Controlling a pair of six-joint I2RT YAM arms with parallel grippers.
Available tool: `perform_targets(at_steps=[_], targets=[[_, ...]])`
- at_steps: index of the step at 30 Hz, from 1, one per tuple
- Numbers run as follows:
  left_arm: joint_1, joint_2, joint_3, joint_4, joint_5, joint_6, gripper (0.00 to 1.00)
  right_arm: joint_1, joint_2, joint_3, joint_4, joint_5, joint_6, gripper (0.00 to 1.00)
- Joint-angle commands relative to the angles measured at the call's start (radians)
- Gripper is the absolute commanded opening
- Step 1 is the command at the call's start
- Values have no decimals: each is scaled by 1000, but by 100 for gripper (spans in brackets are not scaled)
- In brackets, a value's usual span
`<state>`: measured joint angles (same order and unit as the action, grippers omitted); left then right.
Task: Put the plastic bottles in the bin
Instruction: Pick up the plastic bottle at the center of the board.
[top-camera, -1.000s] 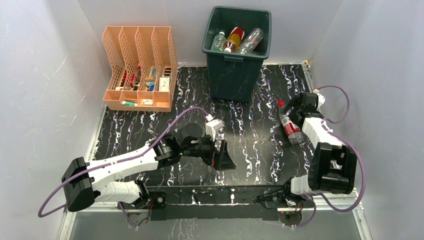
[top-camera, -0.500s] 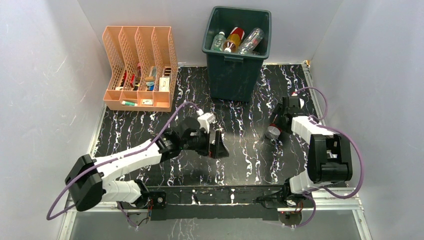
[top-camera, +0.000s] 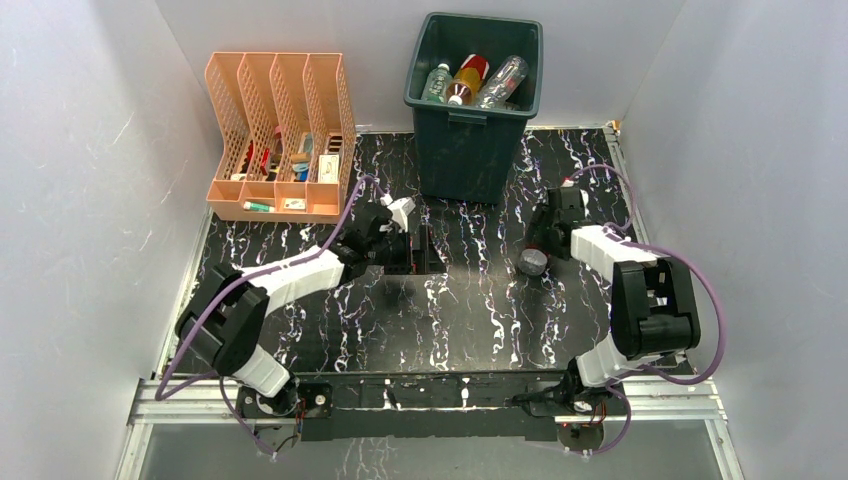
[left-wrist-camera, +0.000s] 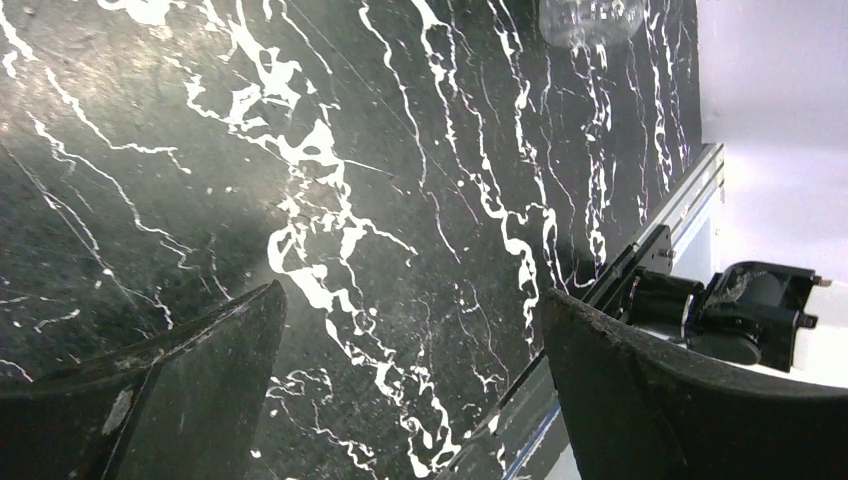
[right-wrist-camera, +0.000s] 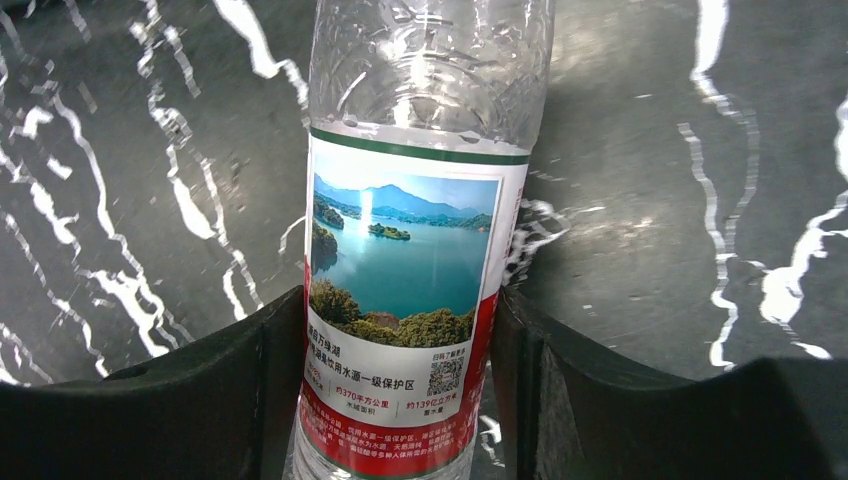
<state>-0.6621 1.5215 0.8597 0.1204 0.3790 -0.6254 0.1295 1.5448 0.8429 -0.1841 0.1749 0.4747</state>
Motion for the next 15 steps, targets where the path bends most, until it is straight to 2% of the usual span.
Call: perform_targets(at_steps=[1,8,15], targets=[[43,38,35,82,73,-3,98,69,-7,32,-48,-23,-9,51],[72,98,51,113,118,-10,98,161,-77,31,-123,-31,-2,46],[77,102,33,145,130,-30,98,227,-191,30,-195,-51,8,46]])
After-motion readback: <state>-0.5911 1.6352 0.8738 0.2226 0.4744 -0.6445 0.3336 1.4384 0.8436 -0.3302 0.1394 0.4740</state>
